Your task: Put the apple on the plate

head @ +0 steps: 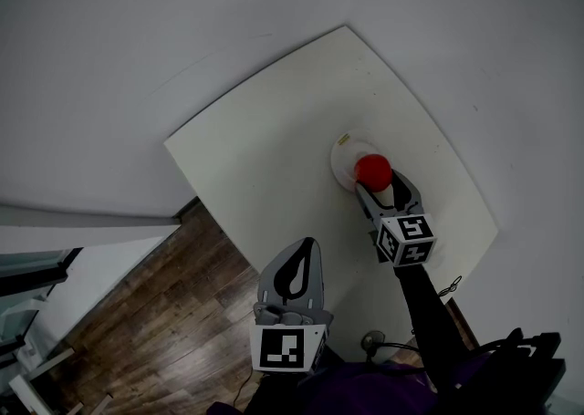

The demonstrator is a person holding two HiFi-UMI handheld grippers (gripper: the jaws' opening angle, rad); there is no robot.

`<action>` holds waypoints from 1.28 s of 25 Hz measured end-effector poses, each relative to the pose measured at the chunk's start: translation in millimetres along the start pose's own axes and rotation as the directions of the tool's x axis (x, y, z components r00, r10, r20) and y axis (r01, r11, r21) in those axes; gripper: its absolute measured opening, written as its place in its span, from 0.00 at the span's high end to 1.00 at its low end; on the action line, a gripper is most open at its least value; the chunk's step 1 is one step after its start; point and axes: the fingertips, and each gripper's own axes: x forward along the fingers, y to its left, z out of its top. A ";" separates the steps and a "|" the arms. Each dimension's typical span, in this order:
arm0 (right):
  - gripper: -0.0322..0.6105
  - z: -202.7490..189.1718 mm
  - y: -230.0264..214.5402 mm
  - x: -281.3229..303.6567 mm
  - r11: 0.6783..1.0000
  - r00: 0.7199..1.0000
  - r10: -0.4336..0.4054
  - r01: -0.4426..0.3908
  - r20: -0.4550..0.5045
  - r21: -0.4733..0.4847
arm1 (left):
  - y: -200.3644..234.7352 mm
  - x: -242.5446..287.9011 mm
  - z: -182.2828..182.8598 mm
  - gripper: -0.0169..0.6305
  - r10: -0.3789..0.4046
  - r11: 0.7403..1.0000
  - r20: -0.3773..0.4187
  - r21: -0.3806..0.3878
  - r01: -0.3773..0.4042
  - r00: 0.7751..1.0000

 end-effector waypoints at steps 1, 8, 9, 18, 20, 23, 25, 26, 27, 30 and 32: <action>0.42 -0.9 -0.2 0.4 1.000 1.000 0.000 0.000 -0.003 0.001 | -0.8 1.0 -0.8 0.96 -0.002 1.000 -0.007 -0.005 0.002 1.000; 0.42 -9.1 0.6 4.6 1.000 0.999 0.010 -0.010 -0.034 0.004 | 1.6 1.7 -7.3 0.96 0.001 1.000 -0.025 -0.016 -0.002 1.000; 0.42 -10.1 0.1 4.5 1.000 0.999 0.010 -0.010 -0.035 0.004 | 1.6 1.4 -8.2 0.96 0.002 1.000 -0.025 -0.011 -0.003 1.000; 0.42 -7.2 -1.1 9.3 0.999 0.999 0.028 -0.027 -0.019 0.040 | 6.6 2.3 -8.3 0.96 0.009 1.000 -0.002 0.006 -0.009 1.000; 0.42 -5.8 -1.2 10.1 0.999 1.000 0.021 -0.020 -0.017 0.028 | 6.9 2.6 -9.4 0.96 0.007 1.000 -0.008 0.007 -0.007 1.000; 0.42 -2.3 -1.0 10.8 1.000 1.000 0.024 -0.023 -0.009 0.019 | 6.0 3.8 -10.4 0.96 0.002 1.000 -0.008 0.000 -0.002 1.000; 0.42 2.7 -2.8 9.1 1.000 1.000 0.021 -0.021 0.009 0.021 | 4.0 5.1 -9.9 0.96 -0.005 1.000 -0.015 -0.012 0.005 1.000; 0.42 6.4 -4.2 7.4 1.000 1.000 0.016 -0.017 0.022 0.023 | 3.6 5.9 -9.7 0.96 -0.008 1.000 -0.016 -0.014 0.007 1.000; 0.42 10.8 -5.7 4.9 1.000 0.999 0.011 -0.012 0.038 0.027 | 3.5 6.7 -9.6 0.96 -0.010 1.000 -0.016 -0.014 0.009 1.000; 0.42 30.7 -11.4 -7.6 0.998 0.993 -0.010 0.002 0.116 0.064 | 6.9 11.8 -9.3 0.96 -0.009 1.000 0.013 0.007 0.009 1.000; 0.42 50.2 -13.9 -21.1 0.996 0.982 -0.023 0.008 0.186 0.085 | 8.0 14.5 -7.0 0.96 -0.009 1.000 0.027 0.013 0.009 1.000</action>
